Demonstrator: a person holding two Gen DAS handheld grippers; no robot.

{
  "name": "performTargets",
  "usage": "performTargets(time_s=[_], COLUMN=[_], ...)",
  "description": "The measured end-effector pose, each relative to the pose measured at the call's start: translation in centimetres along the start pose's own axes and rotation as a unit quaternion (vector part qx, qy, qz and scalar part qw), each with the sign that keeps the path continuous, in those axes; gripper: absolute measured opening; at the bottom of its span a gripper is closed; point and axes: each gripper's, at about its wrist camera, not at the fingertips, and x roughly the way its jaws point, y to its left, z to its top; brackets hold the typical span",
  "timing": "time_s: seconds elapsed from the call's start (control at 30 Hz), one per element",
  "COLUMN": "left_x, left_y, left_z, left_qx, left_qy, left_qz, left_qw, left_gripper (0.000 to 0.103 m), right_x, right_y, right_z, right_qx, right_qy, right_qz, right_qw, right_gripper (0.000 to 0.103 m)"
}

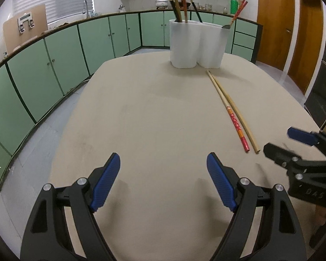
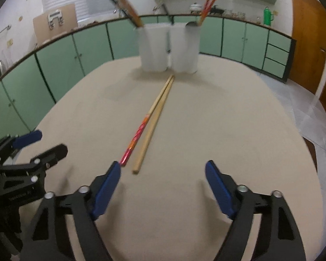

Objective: Organize utensils
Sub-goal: 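Move both tools back toward the last two chopsticks, then close the right tool on the end of the plain wooden chopstick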

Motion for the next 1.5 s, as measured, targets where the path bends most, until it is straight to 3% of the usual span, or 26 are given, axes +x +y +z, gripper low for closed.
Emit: performTargets(time_s=[0.2, 0.47, 0.63, 1.13, 1.33, 1.5], left_x=[-0.2, -0.1, 0.0, 1.5, 2.9, 4.0], left_y=[0.7, 0.5, -0.3, -5.2, -8.0, -9.1], left_z=[0.1, 0.4, 0.6, 1.4, 1.8, 1.9], left_qx=[-0.005, -0.006, 0.000, 0.016, 0.025, 0.028], left_qy=[-0.003, -0.001, 0.000, 0.011, 0.026, 0.044], left_qz=[0.006, 0.004, -0.003, -0.044, -0.057, -0.054], left_qw=[1.0000, 1.0000, 1.0000, 0.9988, 0.9977, 0.9972], left_gripper=[0.079, 0.079, 0.079, 0.079, 0.074, 0.063], right_x=[1.2, 1.6, 1.6, -0.5, -1.1, -1.2], right_y=[1.0, 1.3, 1.2, -3.1, -4.9, -5.7], right_z=[0.0, 0.3, 0.4, -0.3, -0.2, -0.3], right_qx=[-0.004, 0.000, 0.000, 0.035, 0.045, 0.048], right_qy=[0.028, 0.033, 0.034, 0.014, 0.005, 0.002], right_qz=[0.000, -0.012, -0.015, -0.025, -0.027, -0.025], right_qw=[1.000, 0.999, 0.999, 0.999, 0.999, 0.999], right_gripper=[0.051, 0.036, 0.008, 0.007, 0.007, 0.007])
